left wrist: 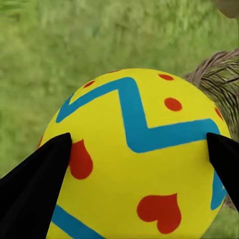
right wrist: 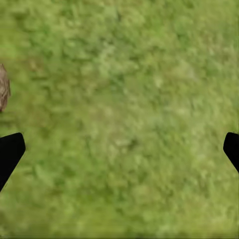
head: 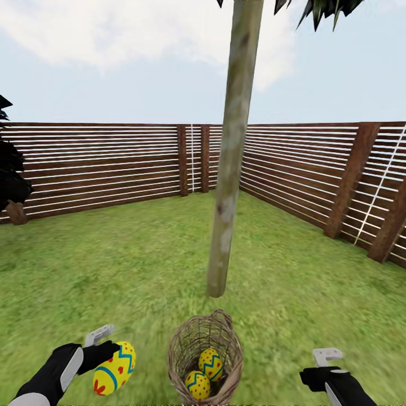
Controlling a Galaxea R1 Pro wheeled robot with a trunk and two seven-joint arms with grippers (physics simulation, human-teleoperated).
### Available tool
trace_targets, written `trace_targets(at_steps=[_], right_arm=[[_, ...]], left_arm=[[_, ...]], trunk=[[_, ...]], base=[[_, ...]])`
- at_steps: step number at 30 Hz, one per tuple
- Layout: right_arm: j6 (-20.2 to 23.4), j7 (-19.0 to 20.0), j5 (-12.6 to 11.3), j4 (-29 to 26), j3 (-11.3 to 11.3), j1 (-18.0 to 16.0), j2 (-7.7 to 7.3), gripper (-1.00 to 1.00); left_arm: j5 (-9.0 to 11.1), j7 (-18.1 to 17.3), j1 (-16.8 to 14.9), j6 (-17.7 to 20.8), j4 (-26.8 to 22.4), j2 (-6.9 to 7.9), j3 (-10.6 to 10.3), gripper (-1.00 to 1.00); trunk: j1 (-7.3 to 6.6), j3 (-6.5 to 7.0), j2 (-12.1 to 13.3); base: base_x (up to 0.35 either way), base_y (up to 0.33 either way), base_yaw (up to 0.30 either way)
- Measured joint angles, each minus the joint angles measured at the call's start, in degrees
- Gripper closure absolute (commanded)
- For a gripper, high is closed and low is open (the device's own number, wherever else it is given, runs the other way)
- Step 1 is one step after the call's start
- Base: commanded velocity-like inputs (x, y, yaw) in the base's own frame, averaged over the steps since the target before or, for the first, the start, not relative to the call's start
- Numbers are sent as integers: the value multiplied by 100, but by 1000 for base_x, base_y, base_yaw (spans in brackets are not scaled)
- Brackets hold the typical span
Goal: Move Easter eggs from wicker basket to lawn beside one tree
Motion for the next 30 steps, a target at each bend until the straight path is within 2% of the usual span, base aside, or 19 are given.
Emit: trace_targets(at_steps=[17, 30], right_arm=[[8, -13, 0, -10, -24, 1, -13, -100], [9, -4, 2, -10, -30, 0, -13, -100]], left_arm=[[0, 12, 0, -9, 10, 0, 9, 100], [0, 18, 0, -15, 12, 7, 22, 100]], trunk=[[-1, 0, 0], [-4, 0, -1]], base=[[-8, 337, 0], [171, 317, 0]])
